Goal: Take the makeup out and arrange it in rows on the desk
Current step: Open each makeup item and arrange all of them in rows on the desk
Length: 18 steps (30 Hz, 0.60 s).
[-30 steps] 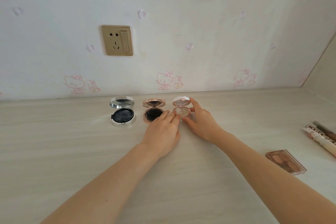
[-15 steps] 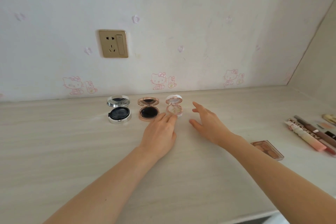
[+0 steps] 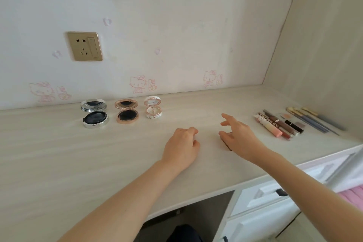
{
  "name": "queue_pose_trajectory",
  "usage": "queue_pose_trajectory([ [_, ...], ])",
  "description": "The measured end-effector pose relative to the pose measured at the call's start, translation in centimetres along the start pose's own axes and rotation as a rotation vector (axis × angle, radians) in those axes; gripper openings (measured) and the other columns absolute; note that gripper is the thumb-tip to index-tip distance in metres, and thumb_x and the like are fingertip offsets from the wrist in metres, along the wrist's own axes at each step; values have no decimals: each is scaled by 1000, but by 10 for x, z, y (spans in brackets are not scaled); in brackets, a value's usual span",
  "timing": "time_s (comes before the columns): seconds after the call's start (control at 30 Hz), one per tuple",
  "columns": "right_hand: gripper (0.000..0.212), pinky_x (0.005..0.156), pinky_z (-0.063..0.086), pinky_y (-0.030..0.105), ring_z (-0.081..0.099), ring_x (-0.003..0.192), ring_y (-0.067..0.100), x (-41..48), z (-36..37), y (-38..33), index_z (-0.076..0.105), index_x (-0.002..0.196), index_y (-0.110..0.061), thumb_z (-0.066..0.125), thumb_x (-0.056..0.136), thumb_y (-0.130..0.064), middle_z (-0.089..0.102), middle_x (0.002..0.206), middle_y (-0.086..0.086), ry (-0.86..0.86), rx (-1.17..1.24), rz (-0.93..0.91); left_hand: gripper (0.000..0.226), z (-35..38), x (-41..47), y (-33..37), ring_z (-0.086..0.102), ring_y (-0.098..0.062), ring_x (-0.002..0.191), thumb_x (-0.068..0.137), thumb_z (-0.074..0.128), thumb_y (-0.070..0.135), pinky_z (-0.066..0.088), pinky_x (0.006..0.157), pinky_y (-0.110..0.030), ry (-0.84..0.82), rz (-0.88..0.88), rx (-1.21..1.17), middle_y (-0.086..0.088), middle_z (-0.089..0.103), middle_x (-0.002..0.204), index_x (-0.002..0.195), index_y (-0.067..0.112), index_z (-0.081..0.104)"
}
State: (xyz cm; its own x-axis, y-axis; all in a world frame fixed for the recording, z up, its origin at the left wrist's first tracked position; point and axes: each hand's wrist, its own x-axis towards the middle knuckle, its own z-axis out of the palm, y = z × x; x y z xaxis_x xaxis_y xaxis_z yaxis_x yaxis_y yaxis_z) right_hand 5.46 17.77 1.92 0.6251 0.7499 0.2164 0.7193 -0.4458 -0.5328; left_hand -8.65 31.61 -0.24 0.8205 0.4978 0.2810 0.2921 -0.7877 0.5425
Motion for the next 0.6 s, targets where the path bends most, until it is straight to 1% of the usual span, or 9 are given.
queue_pose_trajectory([
  [0.13, 45, 91, 37, 24, 51, 116, 19, -15, -16, 23, 43, 138, -17, 53, 94, -25, 56, 129, 1, 49, -113, 46, 38, 21, 3, 23, 42, -17, 125, 91, 47, 17, 43, 97, -34, -15, 8, -41, -3, 61, 121, 129, 15, 55],
  [0.23, 41, 99, 37, 31, 48, 122, 24, -22, -19, 33, 49, 134, -13, 52, 95, -25, 56, 130, 6, 45, -182, 80, 37, 33, 9, 34, 41, -20, 124, 93, 46, 21, 39, 100, -33, -11, -9, -70, -5, 58, 124, 127, 13, 56],
  [0.33, 41, 100, 36, 32, 49, 121, 28, -23, -18, 38, 52, 132, -9, 52, 95, -26, 56, 130, 11, 43, -214, 138, 39, 43, 19, 42, 39, -22, 127, 96, 47, 30, 35, 104, -33, -2, -53, -75, -6, 56, 128, 129, 11, 55],
  [0.4, 37, 99, 35, 31, 51, 118, 29, -23, -15, 38, 56, 126, -6, 50, 96, -26, 59, 125, 13, 52, -216, 161, 44, 50, 24, 47, 38, -23, 128, 96, 48, 39, 33, 106, -34, -3, -66, -38, -5, 55, 131, 129, 10, 56],
  [0.47, 31, 95, 35, 33, 53, 111, 30, -22, -13, 37, 65, 112, -3, 50, 96, -25, 64, 114, 15, 66, -218, 144, 49, 56, 25, 50, 38, -23, 127, 93, 48, 49, 31, 107, -34, -6, -56, 10, -3, 55, 130, 123, 12, 60],
  [0.53, 29, 90, 36, 34, 54, 104, 28, -22, -12, 36, 68, 97, -3, 48, 95, -23, 66, 101, 13, 57, -233, 118, 49, 60, 25, 51, 37, -21, 127, 90, 49, 54, 27, 107, -34, 2, -40, 42, 1, 54, 129, 120, 17, 62],
  [0.6, 28, 89, 36, 33, 54, 101, 27, -22, -11, 35, 68, 92, -4, 47, 95, -22, 66, 97, 11, 56, -230, 103, 48, 61, 25, 50, 37, -19, 128, 89, 51, 54, 26, 108, -33, 17, -36, 32, 3, 54, 130, 121, 21, 63],
])
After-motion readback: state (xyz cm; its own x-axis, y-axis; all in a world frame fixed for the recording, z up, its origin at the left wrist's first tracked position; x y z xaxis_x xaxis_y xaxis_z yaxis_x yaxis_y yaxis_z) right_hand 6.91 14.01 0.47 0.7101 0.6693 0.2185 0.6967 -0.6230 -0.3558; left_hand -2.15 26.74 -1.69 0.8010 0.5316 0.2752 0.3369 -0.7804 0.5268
